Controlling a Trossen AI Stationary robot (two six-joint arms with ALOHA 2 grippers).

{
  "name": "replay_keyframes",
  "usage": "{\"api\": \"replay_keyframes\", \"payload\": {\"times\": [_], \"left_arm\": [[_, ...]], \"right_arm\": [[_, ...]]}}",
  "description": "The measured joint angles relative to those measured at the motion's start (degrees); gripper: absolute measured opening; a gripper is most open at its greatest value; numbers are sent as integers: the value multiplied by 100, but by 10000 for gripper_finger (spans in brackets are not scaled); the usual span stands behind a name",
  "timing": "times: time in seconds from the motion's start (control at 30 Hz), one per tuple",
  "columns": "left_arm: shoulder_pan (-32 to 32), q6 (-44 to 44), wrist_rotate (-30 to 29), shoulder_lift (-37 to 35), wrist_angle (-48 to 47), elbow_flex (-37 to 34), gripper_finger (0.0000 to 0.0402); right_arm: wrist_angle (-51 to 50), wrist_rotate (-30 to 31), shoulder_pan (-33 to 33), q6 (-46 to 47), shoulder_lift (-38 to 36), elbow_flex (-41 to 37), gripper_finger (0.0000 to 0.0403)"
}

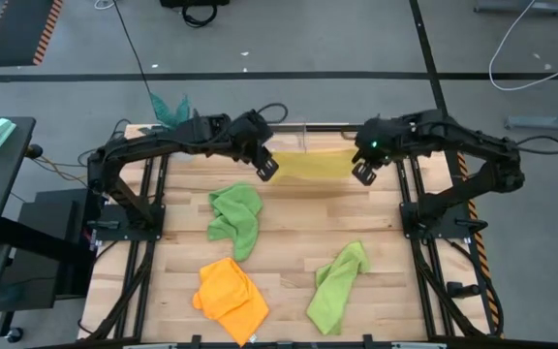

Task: Fold microfiber towels
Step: Fold the yellow towel

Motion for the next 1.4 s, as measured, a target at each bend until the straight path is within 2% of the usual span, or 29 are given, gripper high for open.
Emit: {"api": "replay_keyframes", "payload": {"times": [0.17,0.37,0.63,0.8,0.9,1.13,1.4], "left_arm": [[-292,-189,55,2,-40,-300,4],[-689,-493,269,4,5,-618,4],[-1275,-844,511,9,139,-700,4],[-1549,-992,502,9,171,-701,4],[-1508,-873,413,9,331,-700,4],[-892,-802,373,9,620,-663,4],[-443,-276,444,7,320,246,4]], "right_arm": [[146,-482,597,378,0,-852,0],[522,-670,1329,1001,-24,-1656,0],[533,-724,2462,1957,-42,-1880,0],[538,-685,2905,2306,-42,-1882,0],[501,-452,2901,2277,-50,-1882,0],[426,-234,2372,1877,-318,-1795,0],[-283,444,1731,1680,-796,-1034,0]]}}
